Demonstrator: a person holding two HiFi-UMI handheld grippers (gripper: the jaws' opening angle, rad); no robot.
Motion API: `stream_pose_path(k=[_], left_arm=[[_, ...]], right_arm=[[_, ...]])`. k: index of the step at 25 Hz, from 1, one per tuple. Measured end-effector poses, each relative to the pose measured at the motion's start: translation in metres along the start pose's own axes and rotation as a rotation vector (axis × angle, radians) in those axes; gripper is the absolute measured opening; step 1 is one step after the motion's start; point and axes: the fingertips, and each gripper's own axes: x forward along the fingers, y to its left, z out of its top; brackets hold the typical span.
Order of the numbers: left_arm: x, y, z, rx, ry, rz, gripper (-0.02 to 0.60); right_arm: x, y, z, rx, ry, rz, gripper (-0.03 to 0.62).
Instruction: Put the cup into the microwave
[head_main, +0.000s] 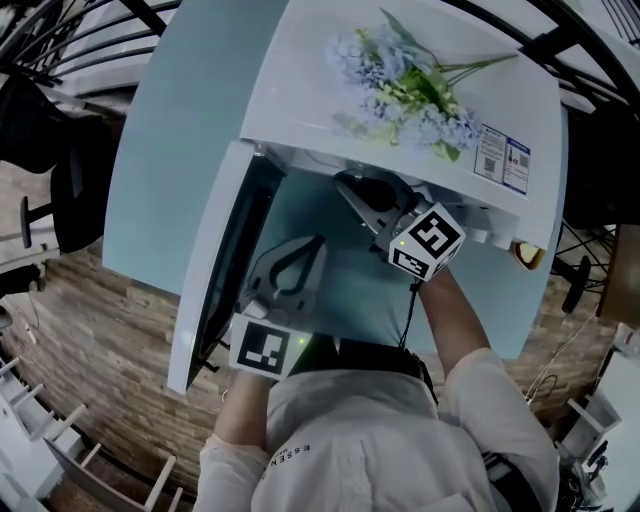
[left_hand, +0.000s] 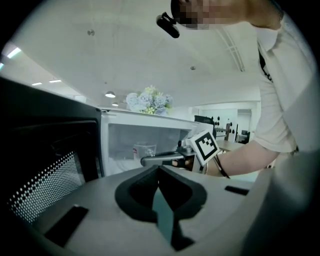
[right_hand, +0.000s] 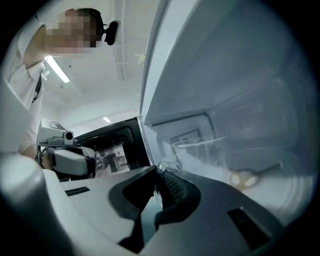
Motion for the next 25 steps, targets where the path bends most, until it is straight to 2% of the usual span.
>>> stream_pose_path(k=[9,18,19,22,25], left_arm=[[0.005,-0.003,0.002,-0.018,-0.033,0.000,0.002],[-0.003,-0.009,-0.006,-0.029,-0.026,-0.004,0.002],[-0.004,-0.010,-0.006,-0.030,-0.026,-0.004,0.002],[-0.005,-0.011,-0.005,-0.031,-0.027,-0.005,0.002],[-0.007,-0.012,-0.005,-0.031,-0.028,-0.010,0.002]], right_arm=[[0.009,-0.016,-0.003,-0.013,0.005,-0.051,0.021],[0.005,-0.024,-0.004,0.039,-0.001,-0.096,0.023],[0.005,-0.023,-0.004,0.039,0.001,-0.096,0.034],[0.006,-0.018,-0.005,0.035,0.011,-0.079,0.120],[0.004,-0.017,-0.005,0.025,0.017,-0.091,0.127]])
